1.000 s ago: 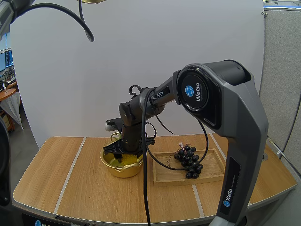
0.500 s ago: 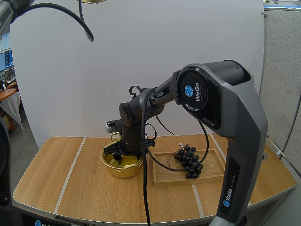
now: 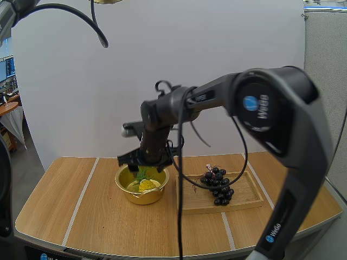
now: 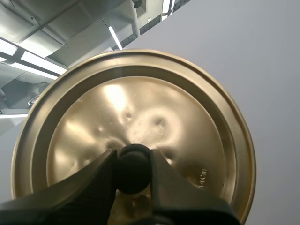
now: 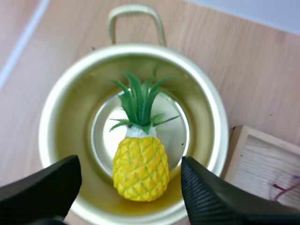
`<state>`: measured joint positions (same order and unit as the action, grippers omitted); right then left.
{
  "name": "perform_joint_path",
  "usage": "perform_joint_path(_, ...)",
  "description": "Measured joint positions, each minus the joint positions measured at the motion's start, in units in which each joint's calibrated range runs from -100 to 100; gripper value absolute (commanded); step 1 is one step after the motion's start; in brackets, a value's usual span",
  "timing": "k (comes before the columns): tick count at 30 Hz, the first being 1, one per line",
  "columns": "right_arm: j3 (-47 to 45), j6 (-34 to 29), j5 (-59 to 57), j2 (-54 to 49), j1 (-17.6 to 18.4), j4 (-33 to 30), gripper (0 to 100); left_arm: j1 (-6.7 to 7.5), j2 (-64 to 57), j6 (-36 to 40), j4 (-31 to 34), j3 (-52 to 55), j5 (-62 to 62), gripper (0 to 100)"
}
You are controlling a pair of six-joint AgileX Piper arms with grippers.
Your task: Open the pot, put the pineapple inside, and close it
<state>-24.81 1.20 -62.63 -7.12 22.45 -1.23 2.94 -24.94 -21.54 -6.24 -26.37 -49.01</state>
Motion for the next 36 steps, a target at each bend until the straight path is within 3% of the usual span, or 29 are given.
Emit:
perform_joint_path(21,-21.2,2.0,-5.8,-41.4,0.0,-1.8,100,0.0,0.0,0.0,0.0,0.0,0.5,0)
perform_joint_path(27,-21.7,2.3,-11.2,-47.4,0.0,-1.6,0,0.0,0.0,0.0,0.0,0.0,0.5,0)
perform_joint_path(36,-21.8,3.6,-16.5,-50.2,0.0,-1.1,0,0.0,0.0,0.0,0.0,0.0,0.5,0)
